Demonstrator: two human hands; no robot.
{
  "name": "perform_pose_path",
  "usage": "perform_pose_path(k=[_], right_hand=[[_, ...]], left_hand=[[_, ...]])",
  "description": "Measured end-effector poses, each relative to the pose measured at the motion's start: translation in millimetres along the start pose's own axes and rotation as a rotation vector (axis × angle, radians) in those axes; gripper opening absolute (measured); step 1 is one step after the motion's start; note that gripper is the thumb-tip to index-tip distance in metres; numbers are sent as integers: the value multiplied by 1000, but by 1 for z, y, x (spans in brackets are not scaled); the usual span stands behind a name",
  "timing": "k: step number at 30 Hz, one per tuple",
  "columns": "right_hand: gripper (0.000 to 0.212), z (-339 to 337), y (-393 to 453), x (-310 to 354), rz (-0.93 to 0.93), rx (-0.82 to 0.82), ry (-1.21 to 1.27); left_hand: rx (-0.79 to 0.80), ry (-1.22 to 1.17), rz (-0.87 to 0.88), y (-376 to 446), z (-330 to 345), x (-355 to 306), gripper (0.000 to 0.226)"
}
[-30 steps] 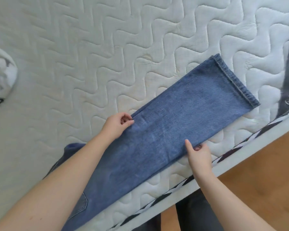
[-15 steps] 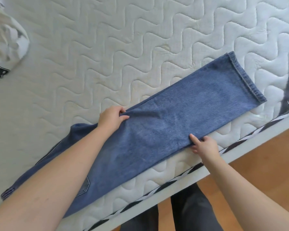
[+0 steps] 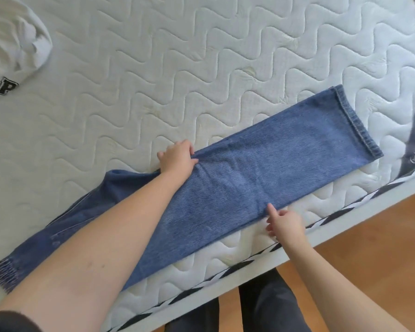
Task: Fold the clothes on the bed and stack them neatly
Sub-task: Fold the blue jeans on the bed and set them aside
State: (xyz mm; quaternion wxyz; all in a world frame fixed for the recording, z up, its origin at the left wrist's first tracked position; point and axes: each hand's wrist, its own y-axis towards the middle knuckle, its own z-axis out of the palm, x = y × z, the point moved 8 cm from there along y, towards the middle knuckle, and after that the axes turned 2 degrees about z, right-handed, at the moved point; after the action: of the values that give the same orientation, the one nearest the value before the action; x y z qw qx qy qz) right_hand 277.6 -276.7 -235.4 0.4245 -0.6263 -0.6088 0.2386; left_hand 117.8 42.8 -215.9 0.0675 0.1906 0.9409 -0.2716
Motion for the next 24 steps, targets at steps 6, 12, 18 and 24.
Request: perform_pose_path(k=[6,12,18,24], right_hand=[[34,26,-28,85,-386,-7,-163],[27,92,-61,170,-678,240,-181],[39,152,-95,232,-1040,146,-518],[34,207,-112,257,-1164,104,-753]], left_hand=[[-165,-175,6,-37,-20,43,37],[-333,-323,-38,-76,-50,117,32],[-323,-393,-331,-96,-38,210,46],[-184,-411,-350,-80,-23,239,55]])
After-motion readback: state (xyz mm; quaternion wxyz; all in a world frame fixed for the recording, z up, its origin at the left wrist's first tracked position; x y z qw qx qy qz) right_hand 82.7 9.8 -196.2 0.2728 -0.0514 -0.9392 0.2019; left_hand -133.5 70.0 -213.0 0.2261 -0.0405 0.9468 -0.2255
